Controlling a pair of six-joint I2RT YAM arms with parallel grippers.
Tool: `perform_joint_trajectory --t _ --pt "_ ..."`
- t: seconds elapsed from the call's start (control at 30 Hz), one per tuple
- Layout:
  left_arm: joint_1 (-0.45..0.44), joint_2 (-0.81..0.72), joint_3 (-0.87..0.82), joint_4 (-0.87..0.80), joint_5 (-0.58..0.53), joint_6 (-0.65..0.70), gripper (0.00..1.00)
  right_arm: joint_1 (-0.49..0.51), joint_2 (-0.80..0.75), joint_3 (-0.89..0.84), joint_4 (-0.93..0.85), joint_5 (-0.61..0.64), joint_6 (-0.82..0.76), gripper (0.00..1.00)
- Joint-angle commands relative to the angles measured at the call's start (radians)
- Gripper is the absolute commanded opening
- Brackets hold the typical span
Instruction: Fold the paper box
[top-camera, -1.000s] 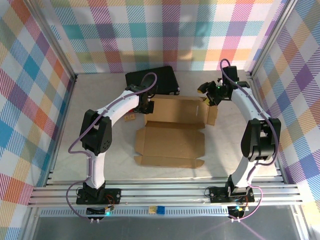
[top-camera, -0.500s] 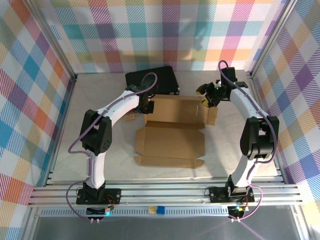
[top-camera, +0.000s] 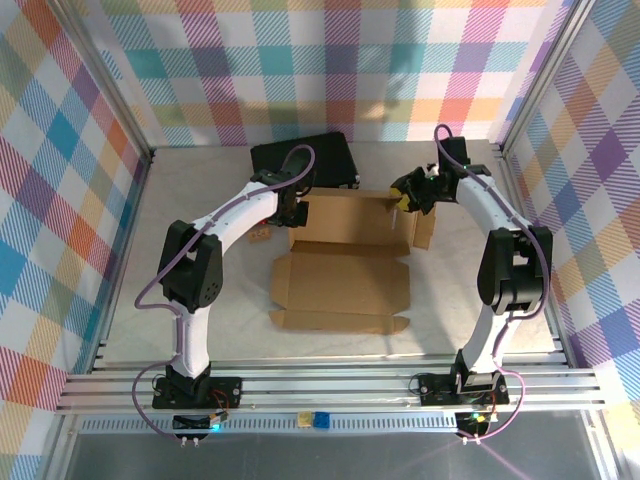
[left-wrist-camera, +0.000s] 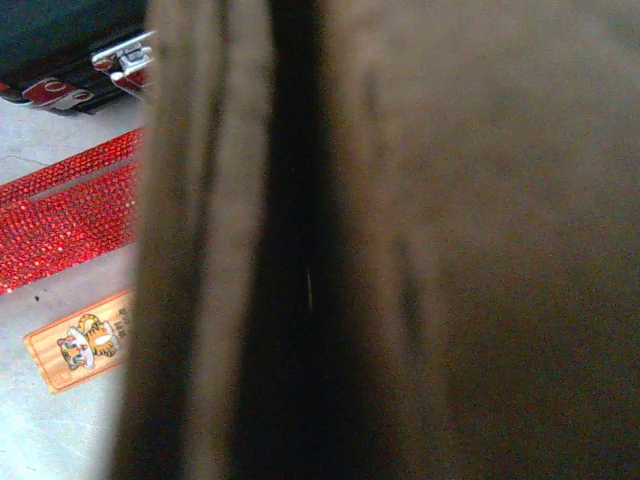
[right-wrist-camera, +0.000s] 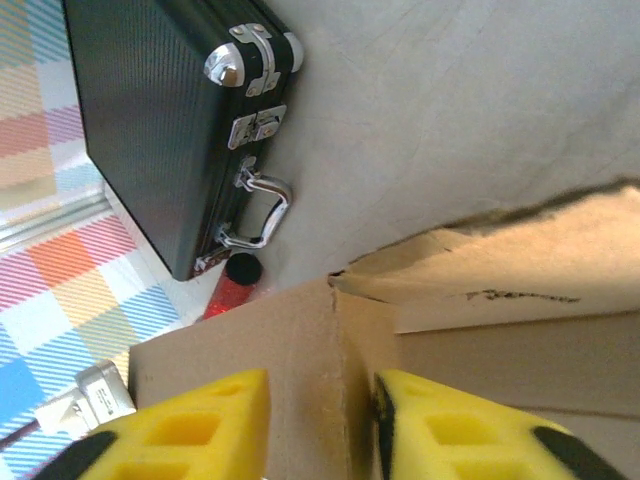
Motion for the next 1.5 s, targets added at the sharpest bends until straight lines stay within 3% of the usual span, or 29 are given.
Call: perform_joint_trajectory --t 0.0,0.1,0.2,0.23,0.3,0.33,0.4,0.5,0.67,0.77,0.9,0.93,1.47 --pt "-0.022 -0.045 -0.008 0.017 -0.004 0.017 0.0 0.011 -0.025 -0.023 0.068 -0.039 0.072 0.19" --pt "-0.024 -0.048 -0.012 0.022 -0.007 0.013 0.0 0.012 -0.038 -0.047 0.117 -0.035 0.136 0.0" --pt "-0.024 -0.055 -0.018 0.022 -0.016 0.008 0.0 0.012 -0.061 -0.052 0.129 -0.022 0.159 0.0" --pt "-0.024 -0.056 -0.021 0.023 -0.017 0.007 0.0 0.01 -0.07 -0.045 0.119 -0.013 0.149 0.06" --pt "-0.024 -0.061 -0.024 0.025 -0.018 0.007 0.0 0.004 -0.104 -0.04 0.092 0.016 0.112 0.4" --pt "-0.024 -0.065 -0.026 0.027 -0.021 0.007 0.0 -0.005 -0.137 -0.053 0.087 0.038 0.093 0.51" --pt "-0.022 -0.075 -0.032 0.034 -0.025 0.006 0.0 -0.032 -0.215 -0.102 0.088 0.082 0.074 0.61" --pt "-0.021 -0.084 -0.031 0.039 -0.03 0.005 0.0 -0.089 -0.346 -0.216 0.069 0.156 0.067 0.62" --pt "-0.019 -0.074 -0.022 0.037 -0.027 -0.001 0.0 -0.11 -0.558 -0.429 0.026 0.326 0.056 0.56" --pt "-0.019 -0.07 -0.022 0.04 -0.028 -0.002 0.0 -0.11 -0.616 -0.573 0.048 0.339 0.089 0.39" --pt "-0.018 -0.07 -0.021 0.045 -0.028 -0.002 0.0 -0.105 -0.51 -0.66 0.133 0.239 0.082 0.06" --pt "-0.018 -0.068 -0.018 0.044 -0.027 -0.002 0.0 -0.102 -0.479 -0.668 0.159 0.225 0.091 0.01" --pt "-0.016 -0.06 0.006 0.034 -0.008 -0.002 0.0 -0.028 -0.178 -0.635 0.396 0.254 0.19 0.09"
